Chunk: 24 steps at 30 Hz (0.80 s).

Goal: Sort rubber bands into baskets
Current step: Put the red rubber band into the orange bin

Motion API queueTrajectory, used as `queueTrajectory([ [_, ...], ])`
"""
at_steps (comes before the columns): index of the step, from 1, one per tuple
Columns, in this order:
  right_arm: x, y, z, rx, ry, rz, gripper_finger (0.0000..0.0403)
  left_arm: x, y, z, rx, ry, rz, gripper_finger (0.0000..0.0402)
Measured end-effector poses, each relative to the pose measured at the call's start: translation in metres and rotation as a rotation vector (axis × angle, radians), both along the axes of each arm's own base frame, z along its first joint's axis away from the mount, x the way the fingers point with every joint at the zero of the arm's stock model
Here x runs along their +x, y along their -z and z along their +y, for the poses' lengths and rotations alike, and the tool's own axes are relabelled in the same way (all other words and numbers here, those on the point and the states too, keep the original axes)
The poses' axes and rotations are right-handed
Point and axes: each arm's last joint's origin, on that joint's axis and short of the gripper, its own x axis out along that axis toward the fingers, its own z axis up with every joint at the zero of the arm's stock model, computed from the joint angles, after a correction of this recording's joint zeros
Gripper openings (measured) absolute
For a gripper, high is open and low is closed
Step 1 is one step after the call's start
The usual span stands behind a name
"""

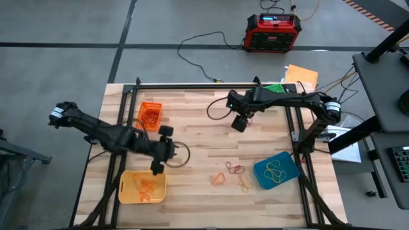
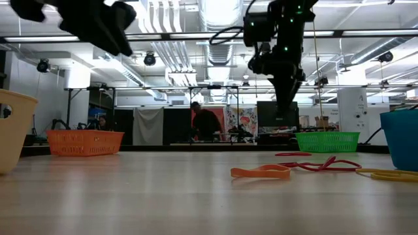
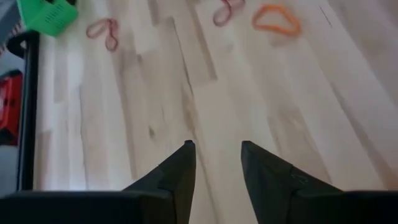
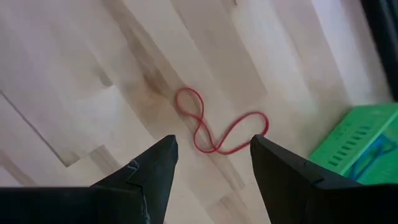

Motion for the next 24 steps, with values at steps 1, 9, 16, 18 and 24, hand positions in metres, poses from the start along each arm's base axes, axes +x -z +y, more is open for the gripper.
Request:
queueTrajectory([
  [1, -0.002, 0.002, -0.004, 0.016, 0.014, -0.001, 0.0199, 0.0, 0.001, 0.006, -0.007, 0.008, -0.023, 0.0113],
  [9, -0.015, 0.026, -0.023, 0.067, 0.049, 0.049, 0.0199, -0.01, 0.012, 0.044, -0.079, -0.046, -0.257, 0.0111],
  [16, -0.011, 0.057, -0.024, 0.072, 0.013, 0.039, 0.0199, -0.024, 0.018, 0.051, -0.086, -0.041, -0.409, 0.0111],
  [18, -0.008, 0.065, -0.025, 0.083, 0.012, 0.038, 0.0199, -0.026, 0.014, 0.051, -0.07, -0.022, -0.445, 0.0111],
  [24, -0.001, 0.087, -0.028, 0.103, 0.012, 0.086, 0.0198, -0.033, -0.003, 0.054, -0.003, 0.021, -0.52, 0.0111],
])
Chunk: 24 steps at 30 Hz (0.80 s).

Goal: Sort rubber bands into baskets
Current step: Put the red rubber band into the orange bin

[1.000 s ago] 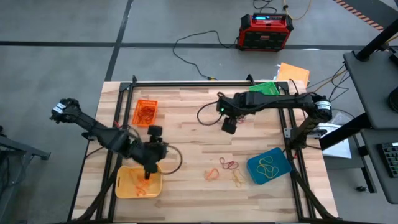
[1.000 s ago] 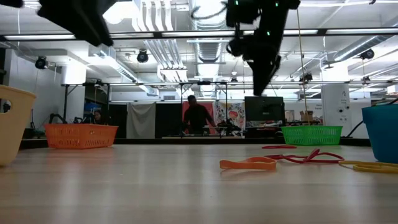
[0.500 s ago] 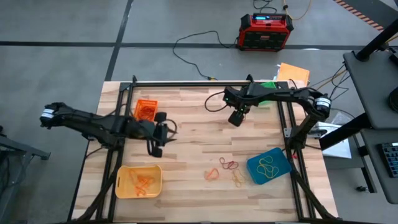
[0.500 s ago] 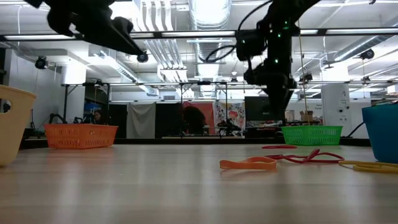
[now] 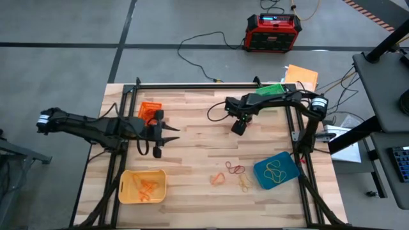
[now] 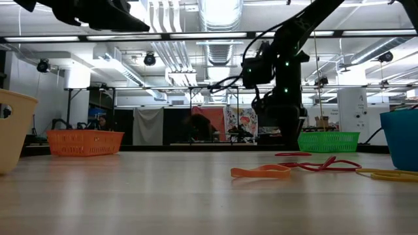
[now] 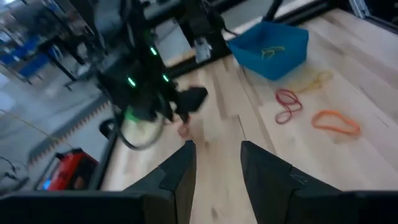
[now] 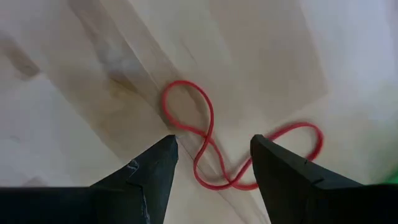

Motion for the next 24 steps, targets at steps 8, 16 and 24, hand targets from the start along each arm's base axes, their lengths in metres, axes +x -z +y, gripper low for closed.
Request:
queueTrajectory([
  [8, 0.003, 0.019, -0.001, 0.02, -0.007, 0.056, 0.0168, -0.003, -0.004, -0.002, -0.091, 0.257, -0.015, 0.0111],
  [16, 0.008, 0.024, 0.0, 0.089, -0.067, -0.016, 0.0036, 0.002, -0.008, -0.001, -0.092, 0.32, -0.074, 0.0111],
  [24, 0.016, 0.014, 0.007, 0.077, -0.053, -0.119, 0.0009, 0.01, 0.01, 0.001, -0.198, 0.288, -0.204, 0.0111],
])
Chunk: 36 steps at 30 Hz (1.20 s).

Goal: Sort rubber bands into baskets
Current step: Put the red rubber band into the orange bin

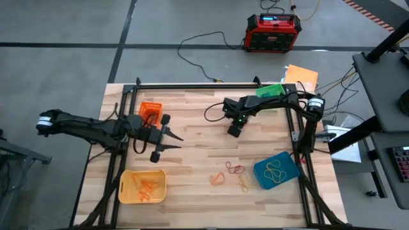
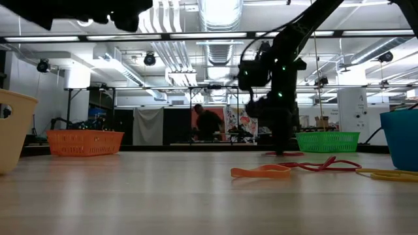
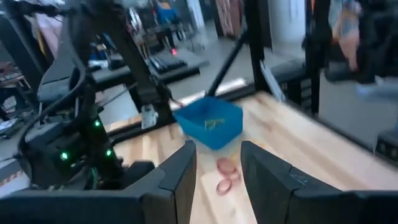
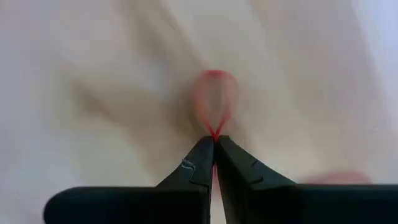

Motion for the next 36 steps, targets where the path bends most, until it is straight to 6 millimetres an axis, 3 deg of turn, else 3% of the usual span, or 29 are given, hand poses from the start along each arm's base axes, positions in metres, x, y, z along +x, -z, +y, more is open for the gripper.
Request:
queueTrajectory([
  [6, 0.022, -0.028, 0.031, 0.055, -0.112, -0.39, 0.0009, -0.006, 0.035, 0.004, -0.164, -0.147, -0.119, 0.0111],
  [10, 0.041, -0.048, 0.052, 0.012, -0.205, -0.668, 0.0009, -0.009, 0.049, 0.007, -0.234, -0.224, -0.06, 0.0115],
  [18, 0.067, -0.082, 0.081, -0.11, -0.387, -1.032, 0.0009, -0.004, 0.059, 0.008, -0.249, -0.286, 0.006, 0.0186],
  [25, 0.072, -0.092, 0.099, -0.189, -0.511, -1.144, 0.0009, 0.002, 0.067, 0.007, -0.245, -0.28, 0.055, 0.0245],
  [36, 0.075, -0.102, 0.1, -0.248, -0.562, -1.185, 0.0009, 0.038, 0.069, 0.006, -0.219, -0.223, 0.053, 0.0254],
])
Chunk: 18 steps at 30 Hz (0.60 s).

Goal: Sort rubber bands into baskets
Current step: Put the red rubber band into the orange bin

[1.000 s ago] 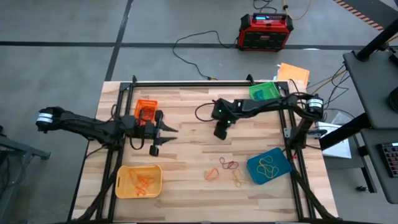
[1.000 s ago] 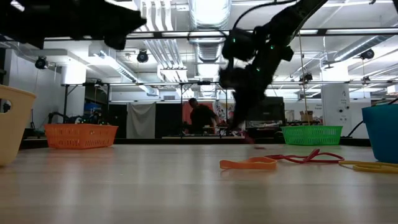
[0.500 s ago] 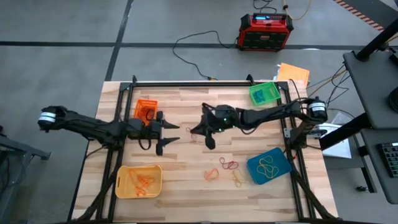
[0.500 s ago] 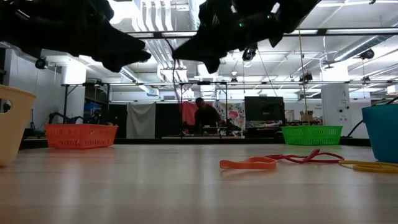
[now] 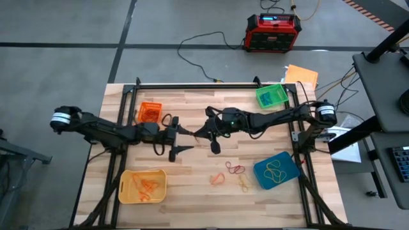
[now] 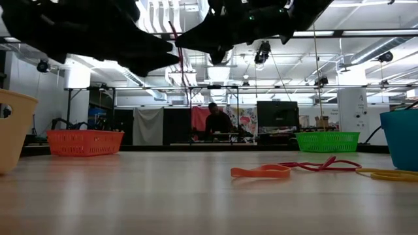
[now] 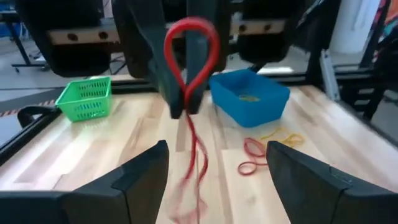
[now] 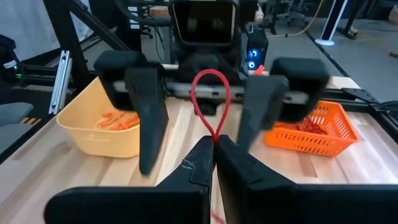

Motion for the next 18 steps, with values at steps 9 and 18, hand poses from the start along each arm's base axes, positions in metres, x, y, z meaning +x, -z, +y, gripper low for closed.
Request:
queueTrajectory([
  [9, 0.0, 0.001, 0.0, -0.035, -0.001, 0.004, 0.0009, 0.033, 0.007, 0.001, 0.056, 0.032, 0.059, 0.0205],
  [18, -0.001, 0.002, -0.001, -0.043, -0.001, 0.018, 0.0009, 0.027, 0.005, 0.001, 0.089, 0.039, 0.046, 0.0013],
])
